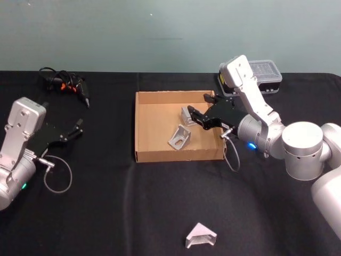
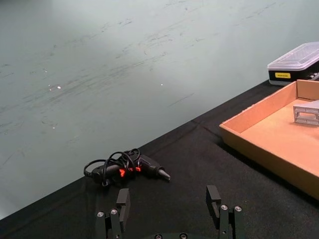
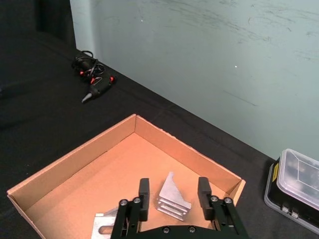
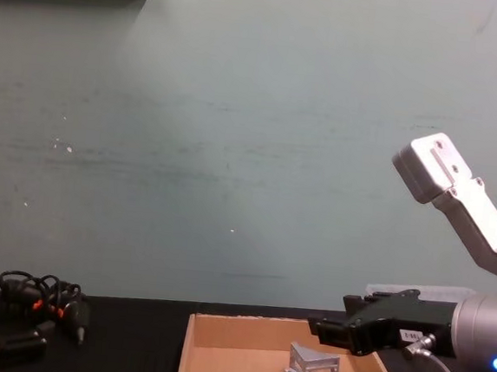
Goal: Use one hand to pick up the angle iron from the table and place it into the box.
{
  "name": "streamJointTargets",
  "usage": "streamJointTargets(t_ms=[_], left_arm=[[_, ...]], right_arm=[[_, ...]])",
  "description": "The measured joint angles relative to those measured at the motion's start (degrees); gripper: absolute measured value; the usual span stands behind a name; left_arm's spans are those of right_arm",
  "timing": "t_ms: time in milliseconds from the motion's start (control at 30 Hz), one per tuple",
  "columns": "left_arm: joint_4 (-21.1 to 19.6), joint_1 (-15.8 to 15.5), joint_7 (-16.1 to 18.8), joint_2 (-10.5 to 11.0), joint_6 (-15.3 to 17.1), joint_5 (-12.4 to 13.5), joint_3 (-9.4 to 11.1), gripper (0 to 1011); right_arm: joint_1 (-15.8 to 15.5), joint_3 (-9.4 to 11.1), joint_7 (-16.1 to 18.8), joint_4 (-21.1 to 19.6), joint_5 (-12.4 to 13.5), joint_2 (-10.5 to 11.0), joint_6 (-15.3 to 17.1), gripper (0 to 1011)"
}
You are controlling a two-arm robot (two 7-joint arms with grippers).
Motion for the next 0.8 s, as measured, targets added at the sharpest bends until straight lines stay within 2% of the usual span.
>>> streamJointTargets(t_ms=[67,133,167,267,333,467,633,800], left_arm=[[0.00,0.00,0.00,0.00,0.00,0.00,0.00,1005],[0.00,0.00,0.00,0.00,0.00,0.00,0.00,1004],[0.00,0.00,0.00,0.00,0.00,0.00,0.00,1005],[0.00,0.00,0.00,0.00,0.00,0.00,0.00,1004],[0.00,0.00,0.00,0.00,0.00,0.00,0.00,1005],[0.00,0.00,0.00,0.00,0.00,0.00,0.00,1005],[0.00,0.00,0.00,0.00,0.00,0.00,0.00,1004],[0.00,0.00,0.00,0.00,0.00,0.00,0.00,1005]], right_arm=[[-0.01,0.00,0.00,-0.02,0.02,0.00,-0.01,650],[-0.01,0.00,0.00,-0.03,0.03,0.00,-0.01,692],[-0.01,0.00,0.00,-0.04,0.04,0.00,-0.01,750],[-0.01,0.00,-0.01,-0.05,0.05,0.01,-0.02,805],[-0.01,0.00,-0.01,-0.05,0.06,0.00,-0.01,892],[-0.09,0.05,-0.03,-0.15,0.07,0.03,-0.07,980],[-1.76,0.99,0.47,-2.30,0.44,1.00,-0.49,1004],[-4.49,2.07,1.78,-6.83,1.72,2.82,0.00,1004]])
